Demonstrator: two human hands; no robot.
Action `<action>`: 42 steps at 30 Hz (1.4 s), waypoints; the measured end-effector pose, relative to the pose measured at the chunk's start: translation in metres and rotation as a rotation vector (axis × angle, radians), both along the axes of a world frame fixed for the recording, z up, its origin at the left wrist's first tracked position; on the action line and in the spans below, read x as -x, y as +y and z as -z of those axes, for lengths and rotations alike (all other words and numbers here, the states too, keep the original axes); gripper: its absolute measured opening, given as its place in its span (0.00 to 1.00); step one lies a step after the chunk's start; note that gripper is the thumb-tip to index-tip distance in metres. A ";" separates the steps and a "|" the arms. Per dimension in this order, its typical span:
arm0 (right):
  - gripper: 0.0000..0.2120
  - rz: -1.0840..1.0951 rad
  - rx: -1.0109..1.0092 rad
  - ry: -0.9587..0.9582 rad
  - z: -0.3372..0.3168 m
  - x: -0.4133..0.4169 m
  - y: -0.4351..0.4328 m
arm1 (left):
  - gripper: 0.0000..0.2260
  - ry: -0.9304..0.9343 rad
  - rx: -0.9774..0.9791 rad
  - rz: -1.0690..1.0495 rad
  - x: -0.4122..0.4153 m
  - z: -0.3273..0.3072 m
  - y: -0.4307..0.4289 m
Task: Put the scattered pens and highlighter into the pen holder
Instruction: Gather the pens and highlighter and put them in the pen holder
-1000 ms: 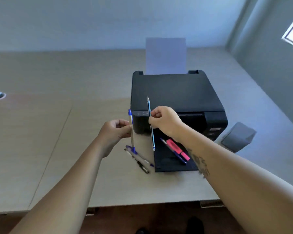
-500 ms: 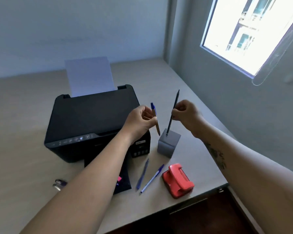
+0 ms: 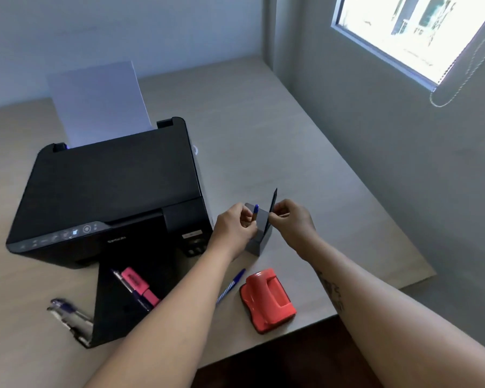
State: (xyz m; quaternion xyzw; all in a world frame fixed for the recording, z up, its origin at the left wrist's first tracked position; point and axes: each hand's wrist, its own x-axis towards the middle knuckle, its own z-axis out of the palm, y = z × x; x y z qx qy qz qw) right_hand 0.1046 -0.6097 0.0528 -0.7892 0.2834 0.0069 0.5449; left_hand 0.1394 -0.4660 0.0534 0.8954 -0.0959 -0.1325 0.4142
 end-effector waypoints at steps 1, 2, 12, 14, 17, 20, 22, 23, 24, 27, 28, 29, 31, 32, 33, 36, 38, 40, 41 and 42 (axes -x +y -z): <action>0.04 0.005 -0.009 -0.001 0.003 -0.001 -0.001 | 0.09 -0.003 0.012 -0.011 -0.001 0.002 0.000; 0.04 0.013 -0.018 -0.009 0.004 -0.002 -0.003 | 0.10 -0.008 0.019 -0.020 -0.002 0.003 0.000; 0.04 0.068 -0.023 -0.080 -0.021 -0.003 0.011 | 0.02 -0.052 -0.007 -0.045 0.019 -0.009 0.045; 0.05 0.026 -0.019 -0.118 -0.024 0.000 0.030 | 0.03 -0.037 -0.009 -0.051 0.029 -0.009 0.063; 0.06 -0.053 0.020 -0.140 -0.024 0.003 0.066 | 0.02 0.018 0.010 -0.111 0.038 -0.002 0.101; 0.07 -0.116 -0.005 -0.144 -0.019 0.009 0.112 | 0.02 0.054 0.005 -0.163 0.047 0.007 0.150; 0.08 -0.171 -0.003 -0.146 -0.016 0.017 0.145 | 0.03 0.074 0.011 -0.205 0.055 0.012 0.185; 0.09 -0.196 -0.004 -0.145 -0.012 0.021 0.161 | 0.03 0.074 0.009 -0.232 0.058 0.014 0.203; 0.09 -0.223 -0.001 -0.137 -0.010 0.026 0.177 | 0.03 0.069 0.000 -0.261 0.061 0.017 0.220; 0.08 -0.327 0.025 -0.098 -0.002 0.034 0.225 | 0.03 0.081 -0.020 -0.360 0.068 0.022 0.272; 0.08 -0.351 0.040 -0.089 0.001 0.035 0.241 | 0.04 0.086 -0.031 -0.400 0.069 0.025 0.288; 0.07 -0.375 0.064 -0.088 0.005 0.035 0.257 | 0.04 0.088 -0.047 -0.444 0.071 0.027 0.304; 0.05 -0.433 0.097 -0.086 0.010 0.035 0.289 | 0.04 0.090 -0.092 -0.541 0.076 0.033 0.336; 0.03 -0.463 0.093 -0.086 0.012 0.035 0.306 | 0.04 0.092 -0.107 -0.589 0.078 0.038 0.350; 0.02 -0.497 0.096 -0.089 0.015 0.034 0.322 | 0.04 0.102 -0.109 -0.630 0.080 0.042 0.363; 0.04 -0.606 0.186 -0.120 0.022 0.028 0.361 | 0.06 0.179 -0.082 -0.709 0.082 0.057 0.389; 0.07 -0.672 0.271 -0.088 0.027 0.021 0.383 | 0.09 0.229 -0.090 -0.745 0.079 0.066 0.397; 0.08 -0.712 0.346 -0.032 0.034 0.012 0.401 | 0.11 0.273 -0.090 -0.779 0.073 0.073 0.398; 0.08 -0.740 0.386 -0.001 0.038 0.007 0.408 | 0.12 0.294 -0.078 -0.794 0.071 0.077 0.397; 0.08 -0.776 0.432 0.021 0.043 0.004 0.413 | 0.12 0.310 -0.065 -0.809 0.069 0.079 0.395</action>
